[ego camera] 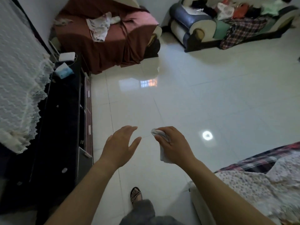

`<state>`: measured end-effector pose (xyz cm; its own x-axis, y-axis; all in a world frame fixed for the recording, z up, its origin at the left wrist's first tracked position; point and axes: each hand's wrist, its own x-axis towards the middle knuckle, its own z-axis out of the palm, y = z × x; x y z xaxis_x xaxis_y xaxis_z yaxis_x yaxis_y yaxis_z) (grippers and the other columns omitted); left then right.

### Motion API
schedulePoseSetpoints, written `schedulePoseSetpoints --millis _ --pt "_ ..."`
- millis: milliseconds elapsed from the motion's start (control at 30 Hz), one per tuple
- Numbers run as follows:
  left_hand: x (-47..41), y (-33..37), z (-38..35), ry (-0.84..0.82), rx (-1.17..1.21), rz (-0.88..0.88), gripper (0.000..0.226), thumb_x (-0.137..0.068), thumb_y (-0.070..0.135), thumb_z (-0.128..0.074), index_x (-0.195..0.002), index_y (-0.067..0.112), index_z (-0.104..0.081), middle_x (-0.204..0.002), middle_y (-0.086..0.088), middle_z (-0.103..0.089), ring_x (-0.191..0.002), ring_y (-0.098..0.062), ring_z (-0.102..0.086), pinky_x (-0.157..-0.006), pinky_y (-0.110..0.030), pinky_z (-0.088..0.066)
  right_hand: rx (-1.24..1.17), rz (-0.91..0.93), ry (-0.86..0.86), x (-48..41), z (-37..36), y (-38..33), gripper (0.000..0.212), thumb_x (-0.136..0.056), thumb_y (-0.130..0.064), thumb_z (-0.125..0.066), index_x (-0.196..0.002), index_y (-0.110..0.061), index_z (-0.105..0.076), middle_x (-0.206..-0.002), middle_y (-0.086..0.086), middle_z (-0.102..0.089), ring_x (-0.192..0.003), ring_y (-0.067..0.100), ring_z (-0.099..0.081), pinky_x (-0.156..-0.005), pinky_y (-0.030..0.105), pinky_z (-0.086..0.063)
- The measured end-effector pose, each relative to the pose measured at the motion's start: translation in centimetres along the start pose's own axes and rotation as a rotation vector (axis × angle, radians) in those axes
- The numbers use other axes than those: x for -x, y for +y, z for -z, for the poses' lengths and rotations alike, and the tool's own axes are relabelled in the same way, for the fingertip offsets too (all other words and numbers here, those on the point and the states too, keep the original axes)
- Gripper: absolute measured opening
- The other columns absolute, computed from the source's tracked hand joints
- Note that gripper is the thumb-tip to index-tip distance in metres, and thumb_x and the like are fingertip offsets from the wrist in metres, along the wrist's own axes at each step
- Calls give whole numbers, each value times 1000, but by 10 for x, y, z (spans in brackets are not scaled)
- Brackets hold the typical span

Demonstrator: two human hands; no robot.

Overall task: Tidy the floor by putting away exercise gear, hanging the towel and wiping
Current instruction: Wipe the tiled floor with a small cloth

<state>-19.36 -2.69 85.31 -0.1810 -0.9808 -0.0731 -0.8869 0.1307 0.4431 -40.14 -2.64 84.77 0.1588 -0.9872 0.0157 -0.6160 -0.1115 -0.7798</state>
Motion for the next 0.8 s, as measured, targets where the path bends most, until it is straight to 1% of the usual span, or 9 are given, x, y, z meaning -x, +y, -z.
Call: schedulePoseSetpoints --millis 67,133,200,333,400,500,567,667,800 --pt "-35 -10 12 -16 -26 -30 57 -90 59 -30 -136 27 -40 -141 6 -44 -130 -14 -40 -105 -44 -37 -3 -24 32 -28 2 -4 23 -92 -37 -54 -111 -28 -64 -109 -9 -63 -102 7 -54 -88 25 -44" --pt "-69 -17 21 -24 -47 -65 52 -92 53 -35 -137 27 -40 -142 5 -43 -131 -15 -39 -106 -44 -37 -8 -37 70 -54 4 -6 22 -92 -36 -54 -110 -28 -64 -108 -10 -63 -101 6 -54 -88 22 -42" --pt "-99 -18 25 -39 -60 -89 51 -93 51 -36 -137 27 -39 -143 4 -43 -131 -16 -40 -106 -44 -37 -11 -57 91 -75 5 -4 23 -92 -37 -54 -110 -28 -64 -108 -10 -62 -101 4 -54 -87 20 -40" --pt "-153 -10 22 -98 -69 -126 52 -93 52 -35 -138 28 -37 -145 5 -40 -132 -16 -38 -107 -43 -36 -8 -106 123 -112 16 11 26 -92 -41 -53 -112 -28 -64 -110 -10 -63 -102 5 -54 -88 20 -41" --pt "-183 -5 18 -131 -72 -143 52 -93 53 -34 -139 29 -36 -146 6 -38 -133 -15 -37 -108 -43 -35 -7 -135 143 -132 24 24 24 -92 -40 -54 -111 -29 -64 -110 -10 -63 -102 3 -54 -87 15 -40" --pt "-231 1 15 -172 -71 -164 52 -93 52 -34 -140 29 -35 -147 7 -37 -134 -14 -36 -108 -43 -35 -14 -176 158 -168 36 46 24 -91 -39 -54 -112 -29 -62 -111 -10 -60 -100 0 -51 -82 4 -35" --pt "-266 5 16 -179 -83 -167 51 -94 51 -34 -140 29 -35 -147 7 -37 -134 -14 -36 -109 -42 -34 -10 -187 157 -199 43 63 27 -91 -41 -53 -113 -29 -61 -112 -8 -58 -99 -2 -49 -79 1 -34" --pt "-323 10 20 -175 -110 -150 50 -94 50 -34 -140 29 -34 -147 7 -36 -133 -14 -36 -109 -41 -33 -46 -191 147 -257 58 81 26 -91 -39 -54 -114 -31 -61 -113 -6 -57 -98 -2 -48 -78 2 -34" --pt "-395 21 29 -166 -124 -138 50 -94 50 -34 -139 28 -36 -146 7 -38 -132 -14 -38 -107 -41 -35 -64 -146 145 -334 83 97 23 -92 -37 -54 -113 -32 -62 -111 -9 -58 -100 -3 -48 -80 5 -34"
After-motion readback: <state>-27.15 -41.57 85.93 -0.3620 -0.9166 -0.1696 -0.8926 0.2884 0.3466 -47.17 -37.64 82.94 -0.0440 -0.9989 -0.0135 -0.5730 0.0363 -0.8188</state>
